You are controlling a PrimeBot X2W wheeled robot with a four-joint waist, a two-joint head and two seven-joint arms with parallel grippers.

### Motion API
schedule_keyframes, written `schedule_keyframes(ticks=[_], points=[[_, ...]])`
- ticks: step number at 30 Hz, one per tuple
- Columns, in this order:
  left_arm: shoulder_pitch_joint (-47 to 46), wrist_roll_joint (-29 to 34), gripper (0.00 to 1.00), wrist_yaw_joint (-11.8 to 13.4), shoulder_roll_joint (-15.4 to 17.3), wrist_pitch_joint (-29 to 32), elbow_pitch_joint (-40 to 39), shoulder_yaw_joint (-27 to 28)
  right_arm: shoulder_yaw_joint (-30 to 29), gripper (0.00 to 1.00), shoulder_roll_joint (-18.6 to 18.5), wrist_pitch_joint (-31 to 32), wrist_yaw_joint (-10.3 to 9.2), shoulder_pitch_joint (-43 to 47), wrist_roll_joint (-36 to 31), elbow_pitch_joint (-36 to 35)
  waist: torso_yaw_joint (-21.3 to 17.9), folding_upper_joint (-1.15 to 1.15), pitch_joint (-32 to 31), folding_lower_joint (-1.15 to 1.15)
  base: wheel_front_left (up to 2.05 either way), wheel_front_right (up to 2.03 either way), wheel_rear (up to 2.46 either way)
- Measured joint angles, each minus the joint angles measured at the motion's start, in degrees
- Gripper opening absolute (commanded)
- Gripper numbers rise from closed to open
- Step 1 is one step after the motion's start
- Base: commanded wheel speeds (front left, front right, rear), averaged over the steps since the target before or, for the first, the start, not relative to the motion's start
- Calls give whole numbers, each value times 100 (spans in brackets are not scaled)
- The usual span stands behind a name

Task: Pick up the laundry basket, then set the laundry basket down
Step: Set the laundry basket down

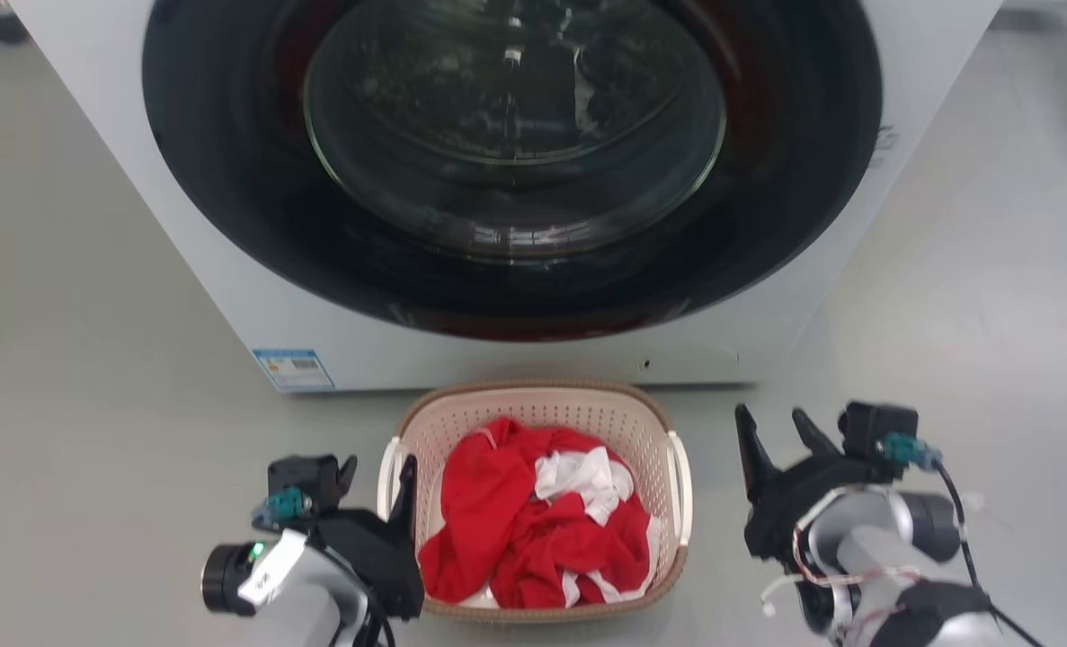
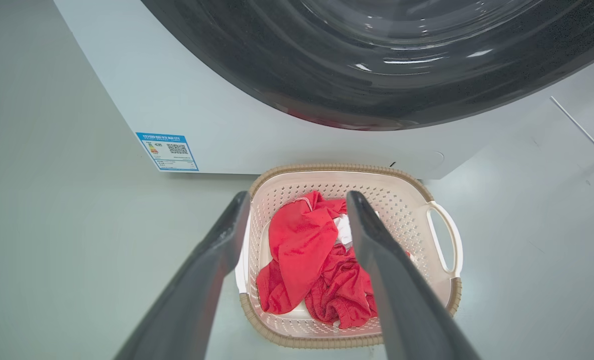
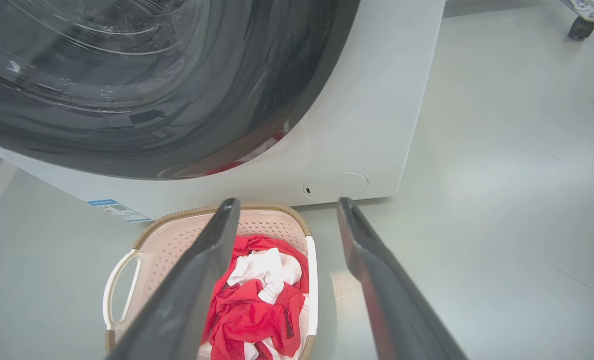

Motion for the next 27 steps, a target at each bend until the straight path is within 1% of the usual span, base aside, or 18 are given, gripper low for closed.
schedule_keyframes(ticks=[6, 10, 12, 17, 21, 27], points=[[760, 333, 100, 137, 214, 0, -687, 291, -410, 100, -135, 0, -108, 847, -290, -711, -18, 0, -514, 0, 0, 0, 0], [1338, 612, 100, 220, 336, 1, -1278, 492, -665, 100, -202, 0, -122, 1485, -573, -1324, -25, 0, -852, 0, 0, 0, 0], [1603, 726, 100, 227, 411, 1, -1583, 586, -783, 100, -243, -1, -167, 1788, -749, -1635, -28, 0, -1004, 0, 0, 0, 0], [2248, 1061, 100, 275, 619, 1, -2352, 917, -1129, 100, -326, 0, -169, 2362, -1178, -2448, -59, 0, -1302, 0, 0, 0, 0], [2621, 1381, 100, 276, 636, 0, -2934, 1126, -1621, 100, -332, -1, -169, 2880, -1566, -2906, -105, 0, -1424, 0, 0, 0, 0], [3120, 1881, 100, 277, 575, 0, -3519, 1745, -2285, 100, -310, -1, -169, 3573, -2175, -3609, -142, 0, -1461, 1, 0, 0, 0]])
